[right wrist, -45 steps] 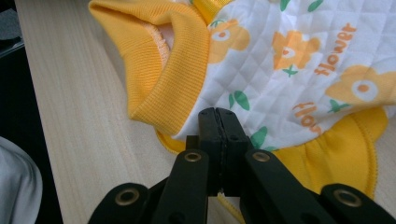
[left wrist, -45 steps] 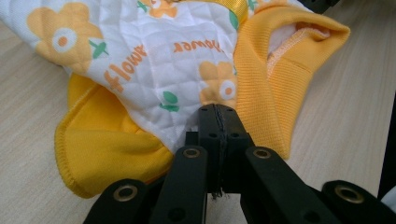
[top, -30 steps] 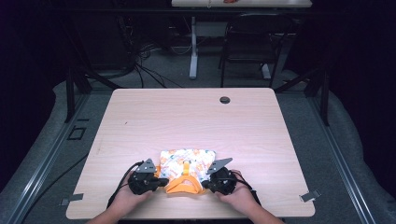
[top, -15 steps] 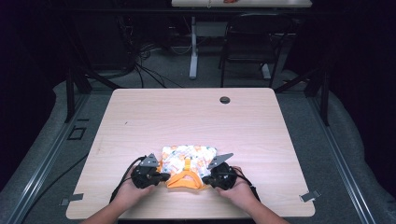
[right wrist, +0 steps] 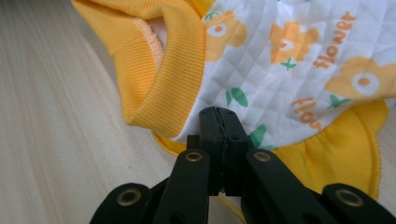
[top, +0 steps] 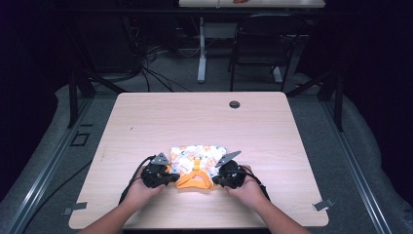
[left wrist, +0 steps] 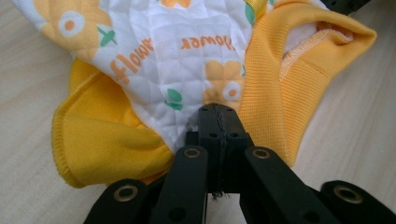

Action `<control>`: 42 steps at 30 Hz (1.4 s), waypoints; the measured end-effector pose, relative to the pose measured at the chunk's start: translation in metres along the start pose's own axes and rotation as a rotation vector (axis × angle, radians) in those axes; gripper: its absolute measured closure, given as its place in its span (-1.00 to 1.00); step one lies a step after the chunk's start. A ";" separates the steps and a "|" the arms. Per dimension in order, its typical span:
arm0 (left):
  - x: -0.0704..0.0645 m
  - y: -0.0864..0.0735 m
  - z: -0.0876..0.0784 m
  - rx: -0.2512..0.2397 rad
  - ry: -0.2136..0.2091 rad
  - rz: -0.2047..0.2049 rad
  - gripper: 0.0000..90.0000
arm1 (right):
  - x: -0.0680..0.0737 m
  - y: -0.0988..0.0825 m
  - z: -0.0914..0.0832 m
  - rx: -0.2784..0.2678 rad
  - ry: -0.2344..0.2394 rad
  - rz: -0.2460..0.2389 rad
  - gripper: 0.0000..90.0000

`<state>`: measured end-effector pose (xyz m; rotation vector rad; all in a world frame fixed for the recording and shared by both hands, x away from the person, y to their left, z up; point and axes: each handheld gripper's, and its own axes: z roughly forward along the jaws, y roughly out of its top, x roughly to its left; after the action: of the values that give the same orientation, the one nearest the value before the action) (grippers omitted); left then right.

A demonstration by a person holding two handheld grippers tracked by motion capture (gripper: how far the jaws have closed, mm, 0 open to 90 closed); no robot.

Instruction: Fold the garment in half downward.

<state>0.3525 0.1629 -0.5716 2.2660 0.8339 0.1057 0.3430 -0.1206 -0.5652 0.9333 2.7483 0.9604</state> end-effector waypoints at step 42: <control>0.038 0.034 0.022 -0.023 0.052 -0.102 1.00 | -0.060 0.030 0.016 -0.047 -0.073 0.113 1.00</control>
<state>0.4077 0.1541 -0.5724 2.2032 0.9692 0.1267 0.4116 -0.1277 -0.5677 1.1029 2.6260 0.9823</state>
